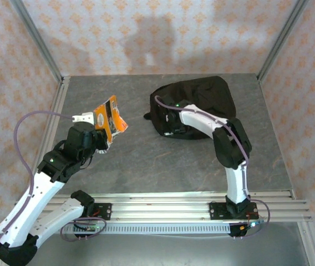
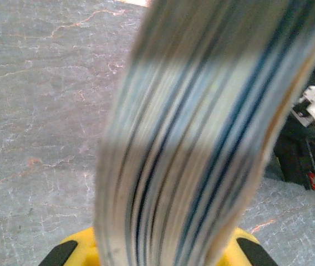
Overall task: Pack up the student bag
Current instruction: Move the student bag to the center of the table.
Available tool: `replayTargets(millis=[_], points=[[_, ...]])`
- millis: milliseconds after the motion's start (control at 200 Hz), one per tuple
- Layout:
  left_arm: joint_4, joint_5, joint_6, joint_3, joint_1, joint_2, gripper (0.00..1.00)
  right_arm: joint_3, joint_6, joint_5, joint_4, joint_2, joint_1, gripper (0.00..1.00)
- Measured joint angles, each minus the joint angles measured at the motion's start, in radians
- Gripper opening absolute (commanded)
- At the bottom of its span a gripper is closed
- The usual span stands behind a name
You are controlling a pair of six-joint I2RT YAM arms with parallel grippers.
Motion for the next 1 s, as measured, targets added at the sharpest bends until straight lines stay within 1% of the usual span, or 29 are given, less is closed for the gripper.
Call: replayTargets(millis=[70, 135, 250, 290, 340, 370, 405, 440, 525, 686, 726, 751, 771, 901, 931, 951, 986, 1001], points=[[0.0, 0.0, 0.0, -0.005, 0.0, 0.0, 0.0, -0.072, 0.014, -0.018, 0.015, -0.062, 0.014, 0.07], [0.001, 0.0, 0.0, -0.005, 0.0, 0.0, 0.0, -0.113, 0.027, -0.029, 0.024, -0.108, 0.041, 0.1], [0.001, 0.001, 0.0, -0.005, 0.004, 0.0, 0.0, -0.132, 0.05, -0.051, 0.038, -0.145, 0.119, 0.2], [0.001, 0.0, 0.0, -0.005, 0.006, 0.0, 0.0, -0.132, 0.056, -0.057, 0.045, -0.152, 0.148, 0.26], [0.001, 0.0, 0.0, -0.005, 0.007, -0.001, 0.0, -0.132, 0.066, -0.061, 0.048, -0.159, 0.174, 0.43], [0.0, 0.0, 0.0, -0.005, 0.006, -0.001, 0.0, -0.132, 0.068, -0.06, 0.048, -0.162, 0.187, 0.51], [0.001, 0.0, 0.0, -0.005, 0.007, -0.002, 0.0, -0.132, 0.067, -0.056, 0.047, -0.166, 0.199, 0.56], [0.001, 0.0, 0.0, -0.006, 0.006, -0.004, 0.0, -0.131, 0.067, -0.043, 0.043, -0.17, 0.206, 0.6], [0.0, 0.0, 0.0, -0.01, 0.007, -0.013, 0.0, -0.116, 0.054, 0.034, 0.024, -0.175, 0.211, 0.61], [0.0, -0.016, -0.001, -0.011, 0.007, -0.025, 0.0, -0.025, 0.043, 0.232, -0.017, -0.177, 0.205, 0.47], [0.0, -0.021, -0.001, -0.011, 0.008, -0.027, 0.0, 0.006, 0.044, 0.281, -0.023, -0.177, 0.202, 0.46], [0.0, -0.023, 0.0, -0.011, 0.011, -0.03, 0.0, 0.023, 0.041, 0.312, -0.024, -0.177, 0.199, 0.48], [0.0, -0.025, 0.0, -0.011, 0.012, -0.031, 0.0, 0.037, 0.039, 0.335, -0.024, -0.177, 0.196, 0.51], [0.0, -0.039, 0.0, -0.011, 0.013, -0.038, 0.0, 0.098, 0.026, 0.46, -0.043, -0.175, 0.161, 0.84], [0.0, -0.039, 0.0, -0.011, 0.013, -0.038, 0.0, 0.108, 0.016, 0.481, -0.052, -0.174, 0.151, 0.87], [0.0, -0.04, 0.0, -0.011, 0.013, -0.038, 0.0, 0.114, 0.013, 0.489, -0.056, -0.171, 0.145, 0.92], [0.0, -0.042, 0.0, -0.011, 0.013, -0.038, 0.0, 0.126, 0.005, 0.511, -0.065, -0.164, 0.134, 0.94], [0.0, -0.042, 0.0, -0.011, 0.013, -0.038, 0.0, 0.13, 0.006, 0.522, -0.068, -0.16, 0.129, 0.96]])
